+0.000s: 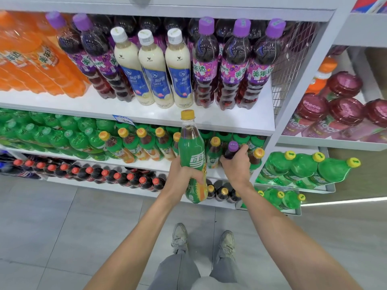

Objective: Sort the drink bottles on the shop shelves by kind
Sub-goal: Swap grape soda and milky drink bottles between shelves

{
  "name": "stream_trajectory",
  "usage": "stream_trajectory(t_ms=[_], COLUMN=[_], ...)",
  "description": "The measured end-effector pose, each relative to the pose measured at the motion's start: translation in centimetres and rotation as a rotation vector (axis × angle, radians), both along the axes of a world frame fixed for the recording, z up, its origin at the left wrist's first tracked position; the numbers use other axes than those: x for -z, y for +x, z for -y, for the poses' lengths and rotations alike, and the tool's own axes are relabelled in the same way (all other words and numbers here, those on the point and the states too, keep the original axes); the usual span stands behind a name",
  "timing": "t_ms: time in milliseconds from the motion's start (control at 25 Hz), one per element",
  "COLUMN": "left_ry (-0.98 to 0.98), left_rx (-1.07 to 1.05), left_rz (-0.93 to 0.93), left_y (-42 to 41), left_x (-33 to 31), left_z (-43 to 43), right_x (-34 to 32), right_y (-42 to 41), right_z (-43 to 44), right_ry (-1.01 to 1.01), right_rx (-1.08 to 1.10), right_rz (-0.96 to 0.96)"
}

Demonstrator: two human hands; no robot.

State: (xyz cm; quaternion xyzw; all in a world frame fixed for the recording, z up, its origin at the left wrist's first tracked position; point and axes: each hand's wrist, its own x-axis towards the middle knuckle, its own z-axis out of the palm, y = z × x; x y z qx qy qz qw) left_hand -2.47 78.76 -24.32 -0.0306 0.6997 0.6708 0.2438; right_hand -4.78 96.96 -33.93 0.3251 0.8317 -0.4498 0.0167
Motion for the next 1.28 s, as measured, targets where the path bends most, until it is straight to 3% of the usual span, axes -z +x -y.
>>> stream_trajectory(t_ms=[280, 480, 560, 960, 1280], left_ry=[-0.018, -0.04, -0.046, -0.011, -0.004], left_rx=[-0.006, -0.035, -0.038, -0.04, -0.034], left_rz=[0.015, 0.055, 0.06, 0.059, 0.074], left_y=[0.3, 0.4, 0.4, 1.8, 2.5], left_x=[-0.5, -0.7, -0.8, -1.6, 0.4], left_z=[-0.1, -0.4, -0.6, -1.2, -2.0], right_x=[-0.5, -1.9, -2.5, -7.7, -9.7], right_y=[2.5, 4.5, 5.0, 10.1, 12.2], right_z=[0.1, 0.3, 0.1, -1.1, -2.9], right_ry=[-0.062, 0.132, 0.12, -0.602, -0.826], right_rx=[-0.004, -0.026, -0.019, 0.212, 0.273], right_rz=[-0.084, -0.11, -0.132, -0.483, -0.567])
